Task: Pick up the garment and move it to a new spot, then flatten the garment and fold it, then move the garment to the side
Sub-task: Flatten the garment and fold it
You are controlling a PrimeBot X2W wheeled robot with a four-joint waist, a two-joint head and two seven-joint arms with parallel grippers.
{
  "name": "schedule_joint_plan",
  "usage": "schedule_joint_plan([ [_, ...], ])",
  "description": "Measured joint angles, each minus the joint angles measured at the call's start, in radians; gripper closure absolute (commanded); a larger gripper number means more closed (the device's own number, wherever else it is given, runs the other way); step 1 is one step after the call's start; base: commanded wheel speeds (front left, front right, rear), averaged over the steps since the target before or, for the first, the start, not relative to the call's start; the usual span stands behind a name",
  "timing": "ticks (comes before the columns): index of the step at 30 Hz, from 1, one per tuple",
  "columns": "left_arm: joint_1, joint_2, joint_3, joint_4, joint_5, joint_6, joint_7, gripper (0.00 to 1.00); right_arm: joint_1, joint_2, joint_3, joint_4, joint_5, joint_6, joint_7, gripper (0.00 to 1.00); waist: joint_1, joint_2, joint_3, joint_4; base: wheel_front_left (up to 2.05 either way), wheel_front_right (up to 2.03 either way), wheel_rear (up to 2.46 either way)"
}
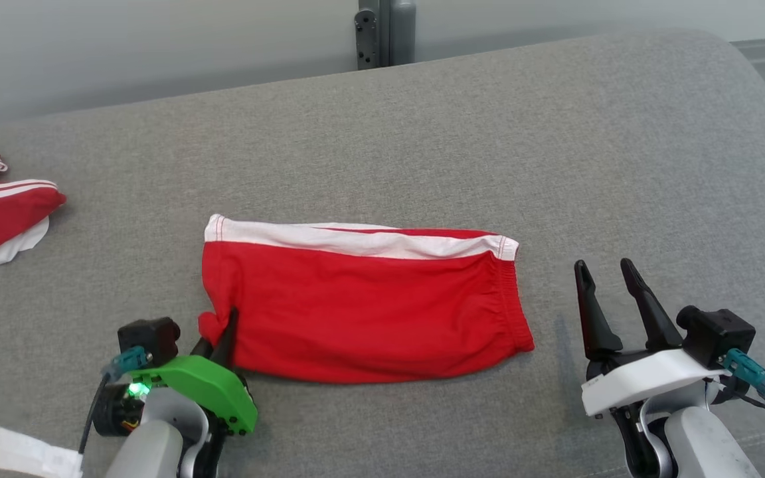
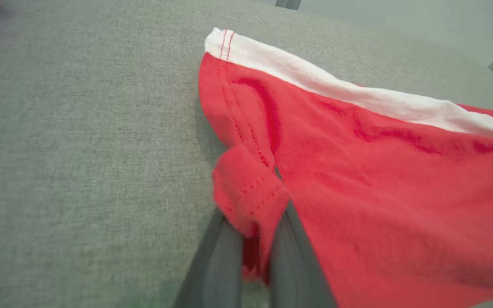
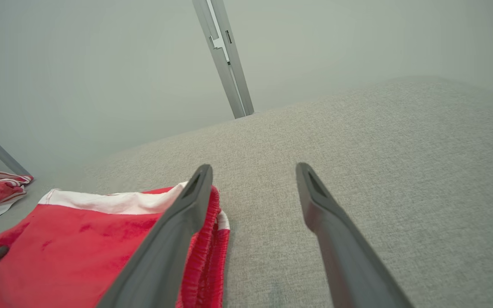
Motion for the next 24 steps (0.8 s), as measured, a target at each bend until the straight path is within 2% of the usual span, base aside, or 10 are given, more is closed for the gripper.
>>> schedule_joint_plan([
  [10, 0.185, -0.039, 0.003, -0.192, -0.045, 0.066, 0.004, 1.0, 0.007, -0.016, -0.004, -0.006, -0.009, 0.0, 0.022, 0.0, 0.0, 0.0, -0.032, 0.061, 0.0, 0.0, 0.0],
  [12, 0.19, -0.038, 0.004, -0.198, -0.044, 0.076, 0.006, 0.43, 0.007, -0.017, -0.003, -0.006, -0.011, 0.0, 0.029, 0.0, 0.0, 0.0, -0.036, 0.067, 0.0, 0.0, 0.0],
  [13, 0.19, -0.038, 0.004, -0.199, -0.044, 0.081, 0.001, 0.0, 0.007, -0.017, -0.002, -0.006, -0.012, 0.0, 0.032, 0.0, 0.0, 0.0, -0.038, 0.069, 0.0, 0.0, 0.0],
  [24, 0.192, -0.003, 0.032, -0.258, 0.033, 0.11, -0.15, 0.0, 0.02, -0.02, -0.012, -0.008, -0.021, 0.0, 0.041, 0.0, 0.0, 0.0, -0.064, 0.069, 0.0, 0.0, 0.0],
])
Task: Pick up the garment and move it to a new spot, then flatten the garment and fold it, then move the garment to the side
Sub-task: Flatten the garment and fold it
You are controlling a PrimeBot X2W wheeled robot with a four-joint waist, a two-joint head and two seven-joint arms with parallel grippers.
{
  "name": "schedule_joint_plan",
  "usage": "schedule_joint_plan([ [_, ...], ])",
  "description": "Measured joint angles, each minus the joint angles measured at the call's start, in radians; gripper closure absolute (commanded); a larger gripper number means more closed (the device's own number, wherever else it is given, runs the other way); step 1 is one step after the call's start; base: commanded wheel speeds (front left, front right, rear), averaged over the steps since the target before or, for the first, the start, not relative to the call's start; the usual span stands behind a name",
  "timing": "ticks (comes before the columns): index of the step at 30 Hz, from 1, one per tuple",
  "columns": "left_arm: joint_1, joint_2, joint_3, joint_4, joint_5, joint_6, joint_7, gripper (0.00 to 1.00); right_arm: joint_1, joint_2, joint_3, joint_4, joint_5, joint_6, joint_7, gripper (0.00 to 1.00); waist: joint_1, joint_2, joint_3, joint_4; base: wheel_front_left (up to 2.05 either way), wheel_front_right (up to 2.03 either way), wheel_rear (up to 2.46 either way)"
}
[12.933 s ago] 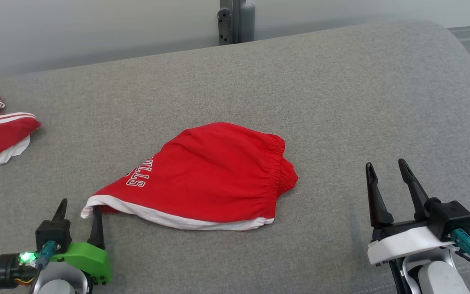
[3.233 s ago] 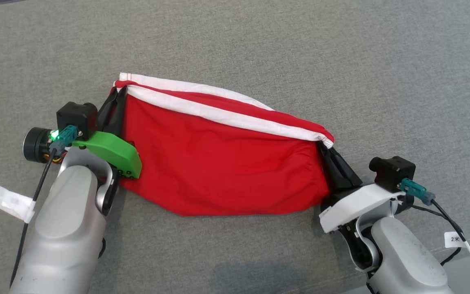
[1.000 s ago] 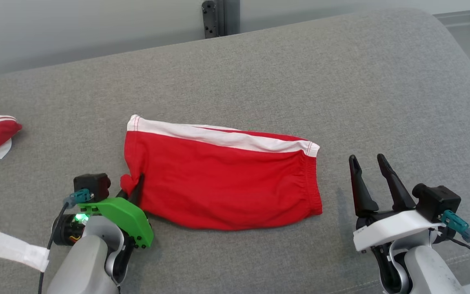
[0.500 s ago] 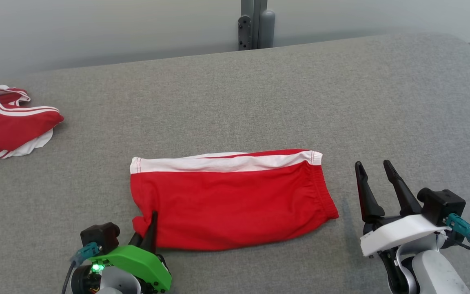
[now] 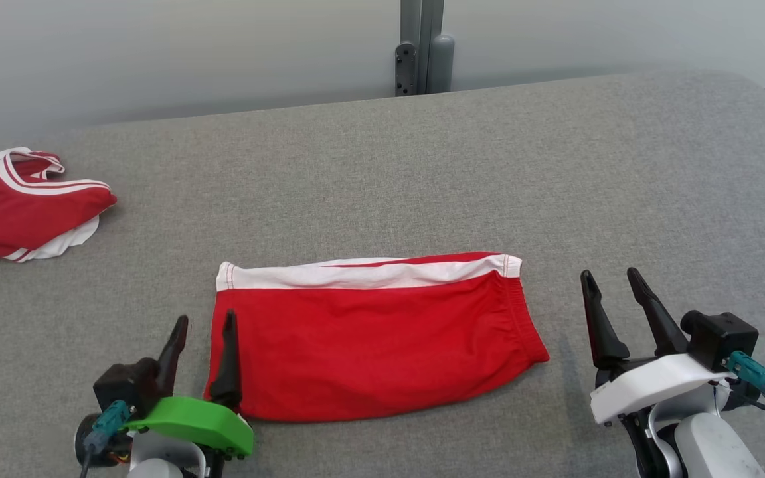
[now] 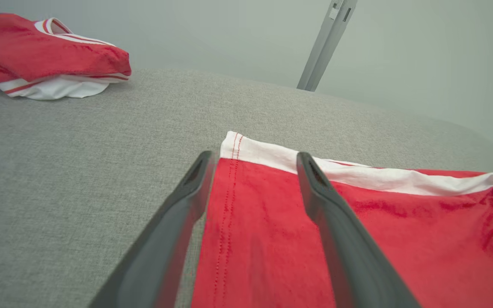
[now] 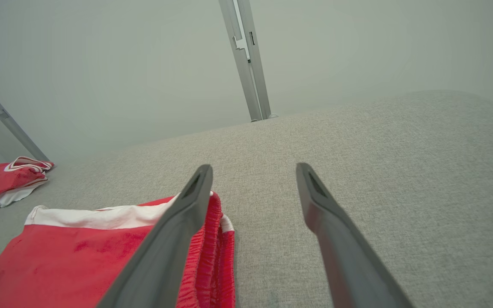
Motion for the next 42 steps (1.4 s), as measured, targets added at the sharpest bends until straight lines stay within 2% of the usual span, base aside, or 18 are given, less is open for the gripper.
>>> schedule_joint_plan([
  [6, 0.032, 0.005, 0.031, -0.112, 0.076, 0.021, -0.02, 0.0, 0.015, -0.003, 0.005, 0.003, -0.016, 0.0, 0.023, 0.0, 0.0, 0.0, -0.015, 0.004, 0.0, 0.0, 0.0],
  [13, 0.11, -0.048, 0.095, -0.224, 0.112, 0.026, -0.021, 0.0, 0.022, -0.005, 0.062, 0.047, -0.024, 0.0, 0.117, 0.0, 0.0, 0.0, -0.024, 0.017, 0.0, 0.0, 0.0],
  [21, 0.128, -0.085, 0.11, -0.229, 0.151, -0.002, -0.023, 0.0, -0.078, -0.012, 0.09, 0.179, -0.029, 0.0, 0.235, 0.0, 0.0, 0.0, -0.012, 0.05, 0.0, 0.0, 0.0],
  [28, 0.126, -0.101, 0.116, -0.202, 0.156, -0.02, -0.023, 0.0, -0.17, -0.03, 0.086, 0.295, 0.046, 0.0, 0.371, 0.0, 0.0, 0.0, 0.01, 0.081, 0.0, 0.0, 0.0],
  [35, 0.118, -0.105, 0.12, -0.191, 0.16, -0.024, -0.023, 0.0, -0.226, -0.058, 0.139, 0.354, 0.171, 0.0, 0.483, 0.0, 0.0001, 0.0, 0.028, 0.096, 0.0, 0.0, 0.0],
  [36, 0.115, -0.105, 0.121, -0.19, 0.16, -0.025, -0.023, 0.0, -0.231, -0.062, 0.146, 0.357, 0.188, 0.0, 0.489, 0.16, 0.0001, 0.0, 0.029, 0.096, 0.0, 0.0, 0.0],
  [37, 0.113, -0.105, 0.122, -0.188, 0.162, -0.025, -0.023, 0.0, -0.236, -0.066, 0.156, 0.359, 0.201, 0.0, 0.495, 0.53, 0.0001, 0.0, 0.03, 0.095, 0.0, 0.0, 0.0],
  [39, 0.112, -0.106, 0.124, -0.186, 0.162, -0.028, -0.023, 0.0, -0.246, -0.075, 0.18, 0.362, 0.222, 0.0, 0.5, 0.73, 0.0001, 0.0, 0.031, 0.093, 0.0, 0.0, 0.0],
  [40, 0.112, -0.106, 0.125, -0.185, 0.163, -0.029, -0.023, 0.0, -0.25, -0.079, 0.192, 0.362, 0.235, 0.0, 0.5, 0.92, 0.0, 0.0, 0.031, 0.091, 0.0, 0.0, 0.0],
  [41, 0.111, -0.106, 0.126, -0.184, 0.164, -0.029, -0.023, 0.0, -0.253, -0.082, 0.203, 0.361, 0.248, 0.0, 0.501, 1.0, 0.0001, 0.0, 0.031, 0.089, 0.0, 0.0, 0.0],
  [42, 0.111, -0.106, 0.126, -0.184, 0.165, -0.029, -0.023, 0.0, -0.256, -0.088, 0.216, 0.358, 0.259, 0.0, 0.501, 1.0, 0.0001, 0.0, 0.031, 0.087, 0.0, 0.0, 0.0],
])
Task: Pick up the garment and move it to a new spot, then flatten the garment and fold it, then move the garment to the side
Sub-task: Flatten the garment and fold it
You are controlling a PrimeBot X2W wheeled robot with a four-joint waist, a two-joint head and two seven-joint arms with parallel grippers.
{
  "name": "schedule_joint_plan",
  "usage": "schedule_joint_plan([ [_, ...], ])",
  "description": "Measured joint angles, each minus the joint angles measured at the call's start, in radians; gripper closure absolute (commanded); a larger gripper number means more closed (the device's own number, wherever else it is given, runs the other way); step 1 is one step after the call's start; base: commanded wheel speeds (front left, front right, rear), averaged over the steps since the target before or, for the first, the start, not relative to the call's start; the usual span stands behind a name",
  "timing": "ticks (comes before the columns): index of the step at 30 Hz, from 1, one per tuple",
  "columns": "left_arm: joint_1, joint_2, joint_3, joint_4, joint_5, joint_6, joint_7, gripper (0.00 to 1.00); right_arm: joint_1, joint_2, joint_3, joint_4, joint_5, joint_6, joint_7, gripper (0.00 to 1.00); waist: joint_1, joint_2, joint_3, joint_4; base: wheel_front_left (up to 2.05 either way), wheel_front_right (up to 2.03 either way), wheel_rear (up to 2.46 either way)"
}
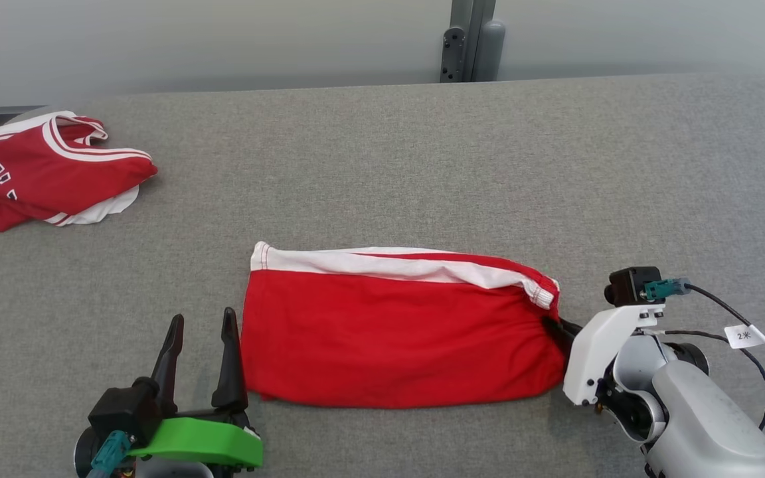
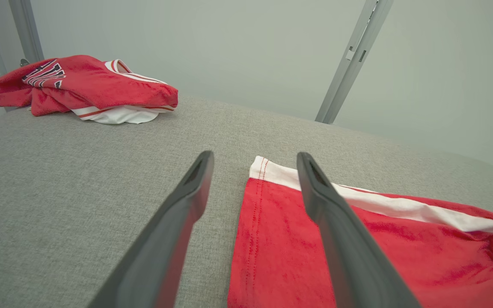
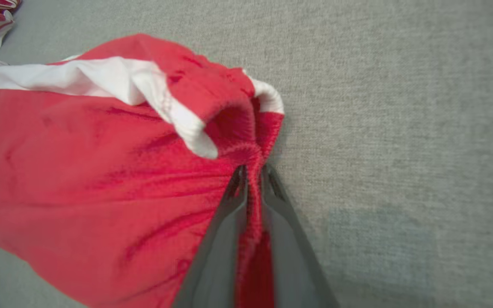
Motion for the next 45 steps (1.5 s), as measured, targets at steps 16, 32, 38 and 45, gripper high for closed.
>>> schedule_joint_plan([
  [16, 0.0, -0.002, -0.014, 0.0, 0.005, 0.001, 0.0, 0.0, -0.041, -0.285, 0.018, -0.154, 0.105, 0.0, 0.164, 1.0, 0.0, 0.0, -0.02, -0.062, 0.0, 0.0, 0.0],
  [32, -0.001, -0.002, -0.025, 0.007, 0.006, -0.003, 0.0, 0.0, 0.034, -0.171, 0.014, -0.435, 0.237, -0.001, 0.315, 1.0, 0.0, 0.0, -0.027, -0.063, 0.0, 0.0, 0.0],
  [38, -0.006, -0.002, -0.033, 0.01, 0.006, -0.005, 0.0, 0.0, 0.04, -0.079, 0.025, -0.481, 0.282, -0.001, 0.339, 1.0, 0.0, 0.0, -0.03, -0.041, 0.0, 0.0, 0.0],
  [45, -0.009, -0.002, -0.047, 0.013, -0.002, -0.005, 0.0, 0.0, 0.02, 0.038, 0.039, -0.409, 0.244, -0.001, 0.315, 1.0, 0.0, 0.0, -0.034, -0.008, 0.0, 0.0, 0.0],
])
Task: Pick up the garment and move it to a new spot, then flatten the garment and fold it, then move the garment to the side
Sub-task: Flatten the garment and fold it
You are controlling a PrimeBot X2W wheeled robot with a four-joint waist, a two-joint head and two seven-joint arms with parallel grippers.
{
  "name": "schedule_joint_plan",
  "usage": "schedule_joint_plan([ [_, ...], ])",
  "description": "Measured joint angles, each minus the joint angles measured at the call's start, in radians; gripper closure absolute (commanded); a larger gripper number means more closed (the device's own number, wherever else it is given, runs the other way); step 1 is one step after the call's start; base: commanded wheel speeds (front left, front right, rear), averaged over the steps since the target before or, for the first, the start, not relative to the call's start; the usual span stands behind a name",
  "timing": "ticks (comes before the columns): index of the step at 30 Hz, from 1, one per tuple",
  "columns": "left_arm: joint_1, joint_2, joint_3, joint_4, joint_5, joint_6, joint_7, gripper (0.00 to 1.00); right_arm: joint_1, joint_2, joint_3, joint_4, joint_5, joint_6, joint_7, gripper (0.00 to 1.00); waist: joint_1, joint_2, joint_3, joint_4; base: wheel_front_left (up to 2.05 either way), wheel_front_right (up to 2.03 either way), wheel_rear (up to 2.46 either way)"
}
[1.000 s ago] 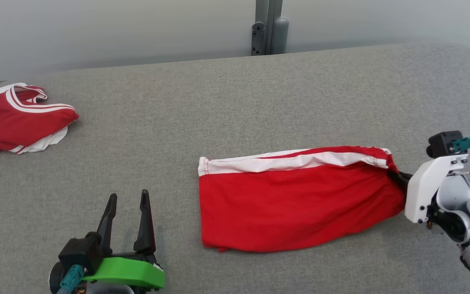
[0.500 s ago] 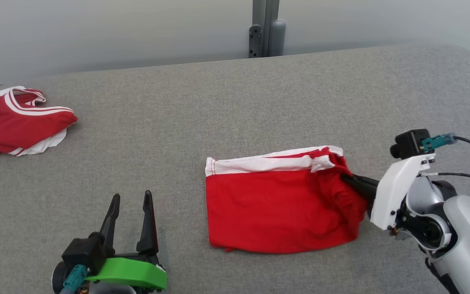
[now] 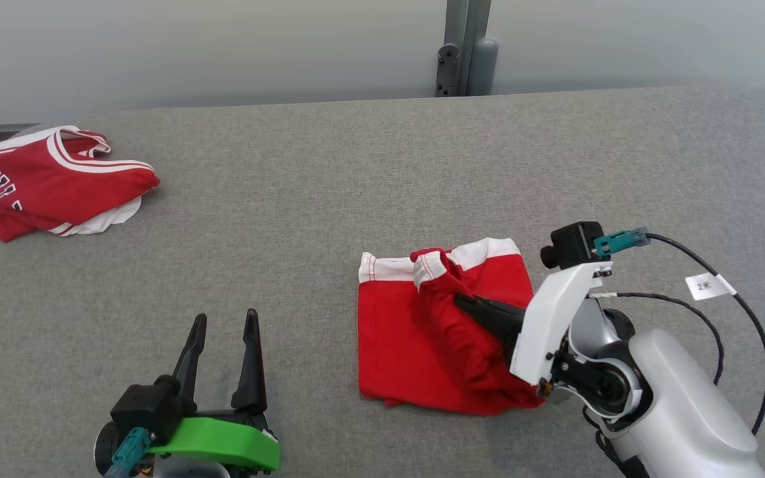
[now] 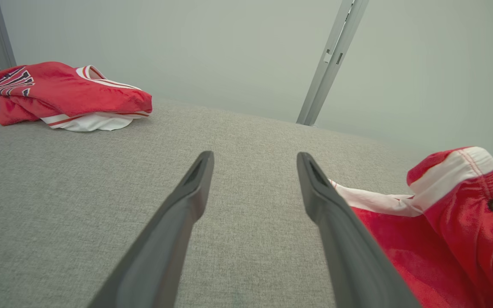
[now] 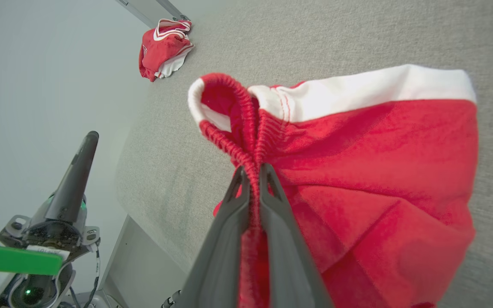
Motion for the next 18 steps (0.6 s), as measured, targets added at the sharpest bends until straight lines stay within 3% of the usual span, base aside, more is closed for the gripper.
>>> schedule_joint_plan([
  [12, 0.0, 0.0, -0.026, 0.003, -0.014, 0.005, 0.0, 0.0, -0.096, 0.098, 0.025, 0.262, -0.15, 0.0, -0.132, 0.97, 0.0, 0.0, 0.0, 0.058, 0.0, 0.0, 0.0],
  [13, 0.0, 0.0, -0.028, 0.004, -0.015, 0.006, 0.0, 0.0, -0.103, 0.101, 0.034, 0.28, -0.151, 0.0, -0.137, 0.91, 0.0, 0.0, 0.0, 0.061, 0.0, 0.0, 0.0],
  [14, 0.0, 0.0, -0.031, 0.005, -0.016, 0.006, 0.0, 0.0, -0.108, 0.104, 0.041, 0.296, -0.151, 0.0, -0.147, 0.77, 0.0, 0.0, -0.001, 0.064, 0.0, 0.0, 0.0],
  [15, 0.0, 0.0, -0.034, 0.006, -0.018, 0.006, 0.0, 0.0, -0.113, 0.106, 0.046, 0.316, -0.154, 0.0, -0.16, 0.53, 0.0, 0.0, -0.002, 0.068, 0.0, 0.0, 0.0],
  [16, 0.0, 0.0, -0.036, 0.008, -0.019, 0.006, 0.0, 0.0, -0.119, 0.107, 0.052, 0.333, -0.16, 0.0, -0.173, 0.0, 0.0, 0.0, -0.003, 0.07, 0.0, 0.0, 0.0],
  [18, 0.0, 0.0, -0.041, 0.012, -0.019, 0.007, 0.0, 0.0, -0.13, 0.106, 0.075, 0.352, -0.156, 0.0, -0.195, 0.0, 0.0, 0.0, -0.005, 0.075, 0.0, 0.0, 0.0],
])
